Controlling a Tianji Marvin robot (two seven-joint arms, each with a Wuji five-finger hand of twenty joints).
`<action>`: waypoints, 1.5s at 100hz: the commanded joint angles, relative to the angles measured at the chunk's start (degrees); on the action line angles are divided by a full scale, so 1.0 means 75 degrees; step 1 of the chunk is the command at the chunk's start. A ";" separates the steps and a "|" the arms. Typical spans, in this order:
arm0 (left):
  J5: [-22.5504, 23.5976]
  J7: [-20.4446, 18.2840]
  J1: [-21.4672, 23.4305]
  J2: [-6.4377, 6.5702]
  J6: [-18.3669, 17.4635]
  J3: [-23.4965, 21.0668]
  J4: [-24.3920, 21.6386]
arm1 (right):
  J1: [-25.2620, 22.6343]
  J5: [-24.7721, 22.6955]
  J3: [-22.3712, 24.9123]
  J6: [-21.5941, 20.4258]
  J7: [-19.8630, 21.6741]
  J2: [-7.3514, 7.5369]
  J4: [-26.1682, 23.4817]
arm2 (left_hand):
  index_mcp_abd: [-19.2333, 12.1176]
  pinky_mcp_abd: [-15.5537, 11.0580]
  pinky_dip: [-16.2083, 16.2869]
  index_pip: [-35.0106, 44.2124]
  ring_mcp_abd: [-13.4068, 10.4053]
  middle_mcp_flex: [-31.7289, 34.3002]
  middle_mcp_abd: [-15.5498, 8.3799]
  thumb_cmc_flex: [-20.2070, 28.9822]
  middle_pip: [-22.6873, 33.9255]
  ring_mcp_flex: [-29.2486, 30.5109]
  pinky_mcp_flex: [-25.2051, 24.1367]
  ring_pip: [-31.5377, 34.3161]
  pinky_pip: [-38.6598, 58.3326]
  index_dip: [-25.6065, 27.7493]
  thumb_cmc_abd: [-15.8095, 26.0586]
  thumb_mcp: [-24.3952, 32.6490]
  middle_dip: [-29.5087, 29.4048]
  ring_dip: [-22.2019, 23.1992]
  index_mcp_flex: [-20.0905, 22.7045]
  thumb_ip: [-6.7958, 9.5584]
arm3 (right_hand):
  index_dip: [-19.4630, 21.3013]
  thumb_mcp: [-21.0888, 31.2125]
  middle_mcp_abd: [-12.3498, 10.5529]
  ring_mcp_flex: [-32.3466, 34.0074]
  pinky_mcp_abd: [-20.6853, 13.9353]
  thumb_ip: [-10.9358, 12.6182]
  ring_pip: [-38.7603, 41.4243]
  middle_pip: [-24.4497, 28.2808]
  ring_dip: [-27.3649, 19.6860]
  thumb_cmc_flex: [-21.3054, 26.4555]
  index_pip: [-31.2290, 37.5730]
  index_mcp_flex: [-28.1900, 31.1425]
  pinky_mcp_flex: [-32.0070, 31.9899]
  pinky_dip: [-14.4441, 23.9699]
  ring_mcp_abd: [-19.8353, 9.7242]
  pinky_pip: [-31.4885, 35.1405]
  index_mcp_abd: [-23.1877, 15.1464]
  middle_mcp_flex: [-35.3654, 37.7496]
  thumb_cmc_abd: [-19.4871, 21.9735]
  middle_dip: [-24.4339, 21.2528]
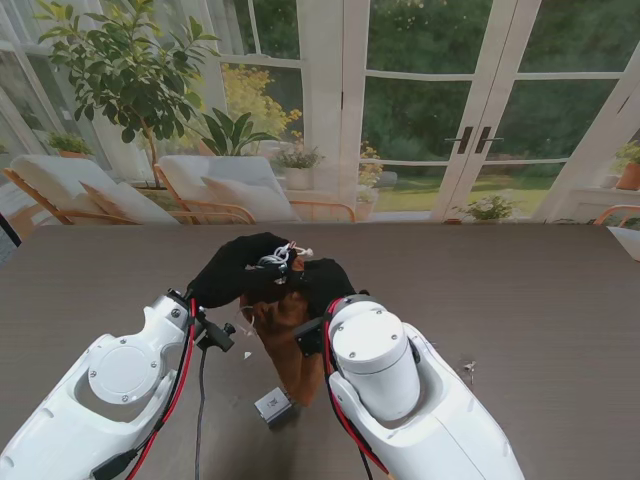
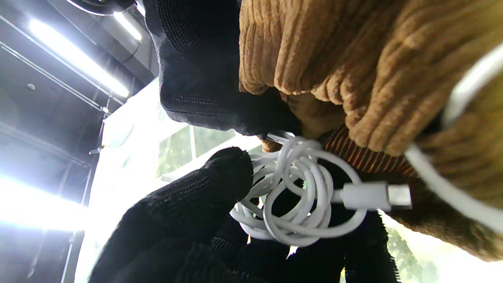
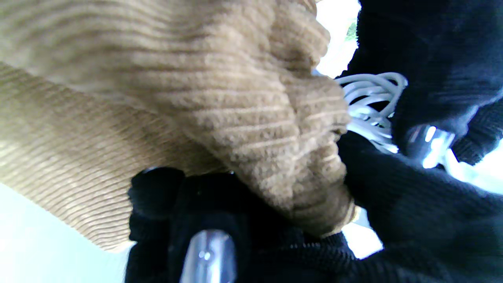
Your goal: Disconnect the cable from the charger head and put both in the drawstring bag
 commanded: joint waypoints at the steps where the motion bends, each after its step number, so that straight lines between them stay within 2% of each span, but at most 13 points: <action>1: -0.0005 -0.0123 0.0029 -0.0011 -0.0020 -0.0022 -0.0074 | -0.0045 0.0013 -0.0008 0.0006 0.0127 -0.0020 -0.0080 | -0.0111 -0.0527 -0.0136 -0.0171 -0.0125 -0.0269 -0.0070 -0.0147 0.0000 -0.0230 -0.0211 -0.0222 -0.0073 -0.0001 -0.0288 0.0225 -0.0447 -0.0133 0.0035 0.0246 | 0.0229 -0.0057 0.0642 0.0009 0.0194 0.0026 0.0366 -0.0070 0.0071 0.0340 0.0391 -0.0017 0.3659 0.0278 -0.0938 0.0161 0.1100 0.0654 -0.0053 0.0185; 6: -0.0003 -0.0141 0.0041 -0.0005 -0.0025 -0.0036 -0.0087 | -0.0046 0.0012 -0.0007 0.0009 0.0132 -0.0018 -0.0083 | -0.0112 -0.0534 -0.0195 -0.0250 -0.0138 -0.0259 -0.0072 -0.0184 -0.0054 -0.0248 -0.0235 -0.0290 -0.0084 0.0002 -0.0264 0.0180 -0.0891 -0.0162 0.0054 0.0272 | 0.0230 -0.0060 0.0644 0.0009 0.0194 0.0027 0.0365 -0.0071 0.0071 0.0343 0.0388 -0.0019 0.3659 0.0278 -0.0936 0.0161 0.1101 0.0652 -0.0050 0.0187; 13: 0.0009 -0.0165 0.0058 0.0003 -0.0027 -0.0055 -0.0105 | -0.0047 0.0015 -0.0008 0.0011 0.0140 -0.0015 -0.0085 | -0.0094 -0.0534 -0.0219 -0.0389 -0.0135 -0.0288 -0.0076 -0.0290 -0.0031 -0.0249 -0.0253 -0.0308 -0.0089 -0.0073 -0.0231 0.0226 -0.1059 -0.0165 0.0063 0.0304 | 0.0233 -0.0066 0.0661 0.0009 0.0199 0.0028 0.0365 -0.0075 0.0070 0.0344 0.0387 -0.0018 0.3658 0.0280 -0.0933 0.0159 0.1101 0.0633 -0.0046 0.0193; 52: 0.0110 -0.0172 0.0144 0.0020 -0.0017 -0.0137 -0.0204 | -0.0044 0.0038 0.0005 0.0019 0.0167 -0.0007 -0.0080 | -0.0108 -0.0535 -0.0451 -0.0945 -0.0077 -0.0413 -0.0118 -0.0888 -0.0152 -0.0413 -0.0448 -0.0684 -0.0262 -0.0214 -0.0142 0.0500 -0.1286 -0.0323 0.0140 0.0425 | 0.0239 -0.0086 0.0675 0.0009 0.0206 0.0031 0.0370 -0.0084 0.0071 0.0357 0.0367 -0.0037 0.3658 0.0285 -0.0931 0.0155 0.1106 0.0615 -0.0042 0.0208; 67: 0.0172 -0.0129 0.0179 0.0018 -0.0037 -0.0166 -0.0235 | -0.0053 0.0064 0.0011 -0.0001 0.0191 0.0007 -0.0074 | -0.0102 -0.0529 -0.0603 -0.1336 -0.0067 -0.0470 -0.0143 -0.1118 -0.0225 -0.0447 -0.0505 -0.0834 -0.0314 -0.0466 -0.0007 0.0655 -0.1352 -0.0393 0.0156 0.0571 | 0.0244 -0.0086 0.0675 0.0009 0.0229 0.0033 0.0371 -0.0085 0.0072 0.0364 0.0364 -0.0038 0.3656 0.0292 -0.0929 0.0154 0.1106 0.0615 -0.0052 0.0215; 75: 0.0196 -0.0112 0.0195 0.0017 -0.0038 -0.0178 -0.0251 | -0.0057 0.0076 0.0013 -0.0015 0.0203 0.0014 -0.0074 | -0.0082 -0.0522 -0.0697 -0.1683 -0.0069 -0.0503 -0.0146 -0.1271 -0.0272 -0.0487 -0.0546 -0.0911 -0.0385 -0.0821 0.0099 0.0742 -0.1389 -0.0422 0.0214 0.0761 | 0.0245 -0.0088 0.0675 0.0009 0.0220 0.0033 0.0373 -0.0086 0.0072 0.0367 0.0362 -0.0039 0.3656 0.0295 -0.0927 0.0154 0.1106 0.0615 -0.0049 0.0216; 103: 0.0459 0.0278 0.0383 -0.0044 -0.0083 -0.0365 -0.0330 | -0.0045 0.0133 0.0041 -0.0042 0.0234 0.0032 -0.0067 | -0.0114 -0.0537 -0.0704 -0.2066 -0.0016 -0.0513 -0.0016 -0.1574 -0.0370 -0.0470 -0.0542 -0.0901 -0.0335 -0.1145 0.0192 0.0547 -0.1435 -0.0370 0.0262 0.0756 | 0.0249 -0.0123 0.0688 0.0010 0.0192 0.0023 0.0374 -0.0096 0.0074 0.0383 0.0350 -0.0053 0.3659 0.0304 -0.0963 0.0158 0.1103 0.0577 -0.0027 0.0224; 127: 0.0966 0.0632 0.0787 -0.0093 0.0419 -0.0837 -0.0394 | -0.0024 0.0139 0.0070 -0.0056 0.0266 0.0052 -0.0087 | 0.0093 -0.0543 -0.0650 -0.2597 0.0089 -0.0832 0.0188 -0.1825 -0.0540 -0.0694 -0.0685 -0.0860 -0.0267 -0.1443 0.0136 0.0377 -0.1409 -0.0274 -0.0017 0.0748 | 0.0253 -0.0131 0.0695 0.0010 0.0181 0.0028 0.0372 -0.0098 0.0073 0.0391 0.0346 -0.0053 0.3659 0.0310 -0.0957 0.0158 0.1103 0.0570 -0.0028 0.0230; 150: 0.1019 0.0538 0.1034 -0.0090 0.1177 -0.1102 -0.0390 | -0.0018 0.0137 0.0078 -0.0077 0.0277 0.0062 -0.0089 | 0.0342 -0.0470 -0.0516 -0.2835 0.0250 -0.0839 0.0340 -0.2275 -0.0462 -0.0708 -0.0675 -0.0723 -0.0187 -0.1623 0.0096 -0.0001 -0.1022 -0.0115 -0.0024 0.0717 | 0.0256 -0.0140 0.0695 0.0010 0.0180 0.0032 0.0371 -0.0099 0.0072 0.0389 0.0341 -0.0059 0.3660 0.0313 -0.0950 0.0158 0.1095 0.0570 -0.0022 0.0233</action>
